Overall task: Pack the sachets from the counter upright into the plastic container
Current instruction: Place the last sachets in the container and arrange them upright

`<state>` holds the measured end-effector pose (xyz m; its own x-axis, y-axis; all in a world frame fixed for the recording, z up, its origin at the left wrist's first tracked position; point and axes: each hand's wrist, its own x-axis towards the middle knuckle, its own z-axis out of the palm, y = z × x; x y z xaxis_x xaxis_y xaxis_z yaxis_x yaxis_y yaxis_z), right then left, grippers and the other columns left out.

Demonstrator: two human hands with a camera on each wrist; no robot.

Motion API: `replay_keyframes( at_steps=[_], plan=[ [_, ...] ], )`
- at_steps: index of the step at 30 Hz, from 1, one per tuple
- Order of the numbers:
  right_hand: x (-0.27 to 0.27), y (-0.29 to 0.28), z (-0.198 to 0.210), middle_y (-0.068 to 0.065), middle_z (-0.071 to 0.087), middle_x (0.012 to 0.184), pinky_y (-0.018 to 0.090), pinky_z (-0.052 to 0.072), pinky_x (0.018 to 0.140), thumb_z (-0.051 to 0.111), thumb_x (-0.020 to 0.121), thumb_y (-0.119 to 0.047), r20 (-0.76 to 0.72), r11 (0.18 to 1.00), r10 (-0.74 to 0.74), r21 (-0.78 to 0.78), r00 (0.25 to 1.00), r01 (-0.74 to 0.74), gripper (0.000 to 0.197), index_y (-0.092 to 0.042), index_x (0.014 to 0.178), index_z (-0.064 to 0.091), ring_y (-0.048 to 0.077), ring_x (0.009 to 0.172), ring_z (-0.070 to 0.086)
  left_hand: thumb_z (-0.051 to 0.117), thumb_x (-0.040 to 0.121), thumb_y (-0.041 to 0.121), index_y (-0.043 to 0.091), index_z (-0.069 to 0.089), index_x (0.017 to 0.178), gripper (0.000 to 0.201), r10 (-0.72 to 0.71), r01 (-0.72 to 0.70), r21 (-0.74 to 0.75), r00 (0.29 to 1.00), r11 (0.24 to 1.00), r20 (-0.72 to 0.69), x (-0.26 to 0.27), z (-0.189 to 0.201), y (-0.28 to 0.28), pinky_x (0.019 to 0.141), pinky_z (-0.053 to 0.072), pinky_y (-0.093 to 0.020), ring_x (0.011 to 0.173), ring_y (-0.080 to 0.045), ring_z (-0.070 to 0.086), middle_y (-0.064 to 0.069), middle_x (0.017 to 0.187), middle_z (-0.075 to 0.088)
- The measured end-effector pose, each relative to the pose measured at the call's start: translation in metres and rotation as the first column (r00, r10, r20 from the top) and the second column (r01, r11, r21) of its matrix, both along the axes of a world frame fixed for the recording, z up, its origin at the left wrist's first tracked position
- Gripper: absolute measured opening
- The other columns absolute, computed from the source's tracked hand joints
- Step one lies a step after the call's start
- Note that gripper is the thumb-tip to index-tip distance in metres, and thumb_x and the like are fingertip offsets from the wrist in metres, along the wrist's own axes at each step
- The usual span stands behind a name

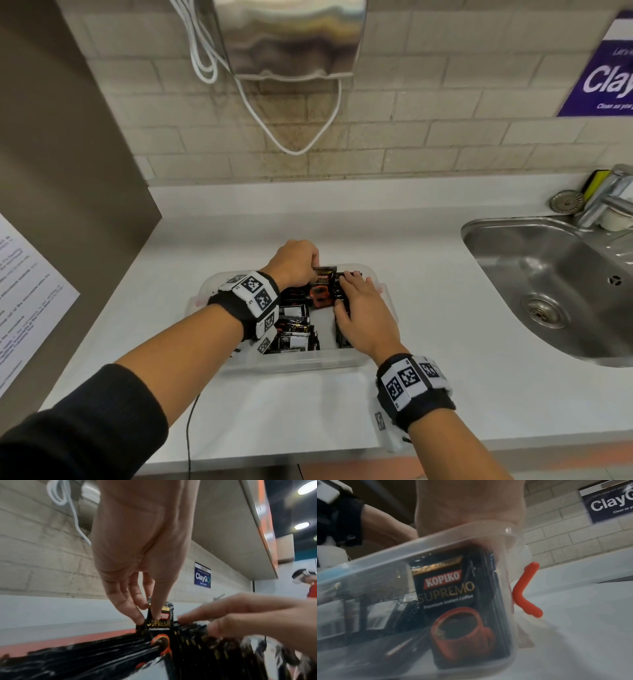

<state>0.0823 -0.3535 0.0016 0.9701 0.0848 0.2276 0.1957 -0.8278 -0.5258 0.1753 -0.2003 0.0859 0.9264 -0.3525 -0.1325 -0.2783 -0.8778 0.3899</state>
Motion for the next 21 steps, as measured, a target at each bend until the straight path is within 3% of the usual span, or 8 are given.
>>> replay_keyframes(
  at_steps=[4, 6, 9, 13, 16, 19, 21],
  plan=[
    [-0.005, 0.000, 0.002, 0.006, 0.041, 0.154, 0.036, 0.015, 0.123, 0.058, 0.093, -0.029, 0.039, 0.997, -0.001, 0.084, 0.999, -0.002, 0.046, -0.016, 0.138, 0.057, 0.023, 0.154, 0.009, 0.075, 0.086, 0.012, 0.018, 0.060, 0.082, 0.016, -0.060, 0.053, 0.163, 0.998, 0.985, 0.035, -0.004, -0.008, 0.002, 0.072, 0.051, -0.034, 0.090, -0.026, 0.063, -0.003, 0.096, 0.062],
    [-0.008, 0.000, 0.003, 0.003, 0.044, 0.149, 0.039, 0.006, 0.123, 0.061, 0.089, -0.032, 0.087, 0.998, 0.061, -0.007, 0.994, -0.061, 0.040, -0.022, 0.128, 0.065, 0.026, 0.154, 0.003, 0.074, 0.087, 0.018, 0.017, 0.056, 0.080, 0.019, -0.106, 0.085, 0.227, 0.991, 0.970, 0.078, -0.006, -0.011, 0.002, 0.066, 0.045, -0.033, 0.088, -0.027, 0.062, -0.005, 0.093, 0.062],
    [-0.010, 0.003, 0.005, -0.001, 0.052, 0.141, 0.044, -0.009, 0.124, 0.061, 0.090, -0.040, 0.095, 0.977, 0.165, -0.155, 0.982, -0.149, 0.033, -0.028, 0.119, 0.071, 0.029, 0.152, 0.011, 0.078, 0.085, 0.025, 0.018, 0.055, 0.072, 0.027, -0.113, 0.094, 0.202, 0.990, 0.975, 0.082, -0.003, -0.010, 0.003, 0.062, 0.040, -0.030, 0.081, -0.024, 0.060, 0.000, 0.081, 0.059],
    [-0.009, 0.004, 0.006, -0.009, 0.055, 0.138, 0.049, -0.009, 0.124, 0.051, 0.093, -0.053, 0.035, 0.958, 0.209, -0.208, 0.977, -0.198, 0.043, -0.029, 0.124, 0.069, 0.025, 0.152, 0.015, 0.081, 0.082, 0.026, 0.019, 0.057, 0.067, 0.029, -0.095, 0.089, 0.107, 0.994, 0.990, 0.055, 0.003, -0.004, 0.004, 0.058, 0.037, -0.028, 0.068, -0.019, 0.055, 0.003, 0.068, 0.057],
    [-0.008, 0.004, 0.005, -0.008, 0.052, 0.146, 0.051, -0.011, 0.123, 0.044, 0.094, -0.061, -0.001, 0.949, 0.221, -0.229, 0.975, -0.215, 0.056, -0.027, 0.134, 0.063, 0.022, 0.155, 0.009, 0.077, 0.087, 0.024, 0.005, 0.067, 0.075, 0.024, -0.158, 0.157, 0.128, 0.987, 0.979, -0.006, 0.000, -0.003, 0.001, 0.058, 0.041, -0.028, 0.066, -0.022, 0.054, -0.004, 0.067, 0.058],
    [-0.006, 0.004, 0.004, -0.007, 0.045, 0.154, 0.050, -0.018, 0.121, 0.035, 0.091, -0.071, -0.039, 0.932, 0.220, -0.286, 0.975, -0.222, 0.072, -0.024, 0.141, 0.057, 0.020, 0.156, 0.000, 0.072, 0.091, 0.028, -0.003, 0.069, 0.081, 0.032, -0.214, 0.218, 0.166, 0.976, 0.962, -0.040, -0.002, -0.001, -0.003, 0.054, 0.039, -0.030, 0.063, -0.024, 0.051, -0.010, 0.066, 0.056],
    [-0.005, 0.004, 0.003, -0.007, 0.044, 0.154, 0.049, -0.021, 0.120, 0.031, 0.088, -0.076, -0.041, 0.933, 0.209, -0.292, 0.977, -0.211, 0.080, -0.023, 0.143, 0.054, 0.019, 0.156, -0.002, 0.069, 0.093, 0.029, 0.002, 0.071, 0.089, 0.027, -0.252, 0.253, 0.178, 0.967, 0.951, -0.028, -0.001, 0.003, -0.003, 0.064, 0.043, -0.032, 0.075, -0.023, 0.055, -0.010, 0.078, 0.062]
  ],
)
